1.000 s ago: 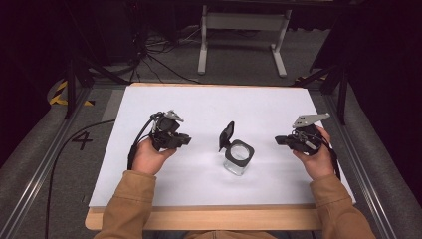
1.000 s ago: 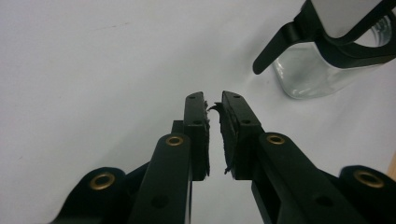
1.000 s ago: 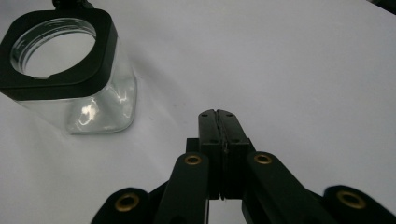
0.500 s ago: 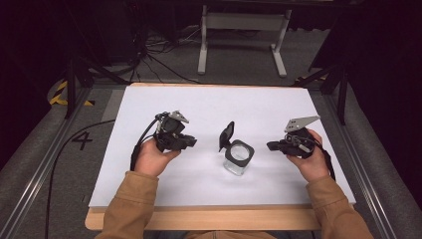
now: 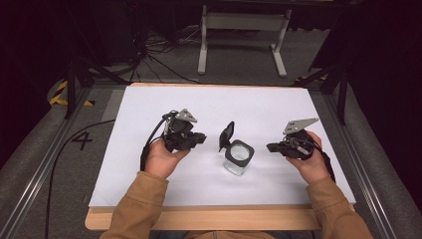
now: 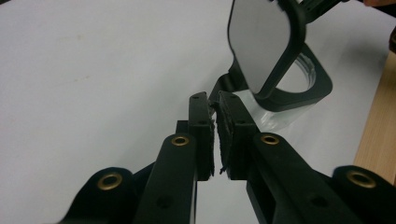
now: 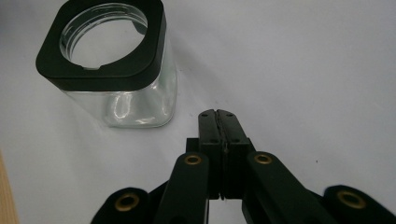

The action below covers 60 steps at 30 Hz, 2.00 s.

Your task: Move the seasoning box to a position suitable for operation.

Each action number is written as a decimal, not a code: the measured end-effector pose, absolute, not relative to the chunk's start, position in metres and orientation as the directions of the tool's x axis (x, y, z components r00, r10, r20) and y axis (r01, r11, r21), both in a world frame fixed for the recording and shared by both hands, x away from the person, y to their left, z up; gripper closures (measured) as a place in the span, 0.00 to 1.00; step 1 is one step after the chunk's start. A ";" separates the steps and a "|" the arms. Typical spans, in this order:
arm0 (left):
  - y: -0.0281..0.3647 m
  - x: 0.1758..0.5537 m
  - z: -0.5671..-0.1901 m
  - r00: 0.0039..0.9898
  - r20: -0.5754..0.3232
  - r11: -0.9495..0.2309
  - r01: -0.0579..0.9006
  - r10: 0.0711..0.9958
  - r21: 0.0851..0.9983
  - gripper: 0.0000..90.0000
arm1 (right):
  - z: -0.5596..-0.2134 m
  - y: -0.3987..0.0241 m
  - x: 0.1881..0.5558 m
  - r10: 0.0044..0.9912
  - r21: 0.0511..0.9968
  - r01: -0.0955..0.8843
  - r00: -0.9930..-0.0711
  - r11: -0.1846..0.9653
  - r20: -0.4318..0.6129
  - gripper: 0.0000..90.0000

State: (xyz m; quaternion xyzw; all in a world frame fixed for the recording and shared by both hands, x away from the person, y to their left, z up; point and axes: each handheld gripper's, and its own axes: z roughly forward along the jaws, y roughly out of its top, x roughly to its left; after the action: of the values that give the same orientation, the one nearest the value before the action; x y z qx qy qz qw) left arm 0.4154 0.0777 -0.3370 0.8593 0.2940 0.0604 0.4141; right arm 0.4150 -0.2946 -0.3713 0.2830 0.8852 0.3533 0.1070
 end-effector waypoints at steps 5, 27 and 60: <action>0.066 0.414 -0.335 0.831 -0.145 -0.483 0.444 0.536 0.755 0.93 | -0.370 -0.281 0.405 0.531 0.717 0.394 -0.846 0.576 0.038 1.00; 0.055 0.412 -0.335 0.837 -0.160 -0.441 0.427 0.523 0.790 0.94 | -0.370 -0.248 0.396 0.479 0.783 0.338 -0.876 0.522 0.058 1.00; 0.022 0.398 -0.337 0.895 -0.139 -0.532 0.370 0.424 0.761 0.95 | -0.360 -0.269 0.395 0.552 0.811 0.362 -0.832 0.460 0.058 1.00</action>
State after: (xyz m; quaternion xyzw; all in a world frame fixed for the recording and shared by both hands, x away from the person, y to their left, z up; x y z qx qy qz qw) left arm 0.3980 0.0219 -0.3374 0.8747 0.2271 0.0315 0.4270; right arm 0.3950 -0.2689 -0.3599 0.2696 0.8476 0.4443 0.1071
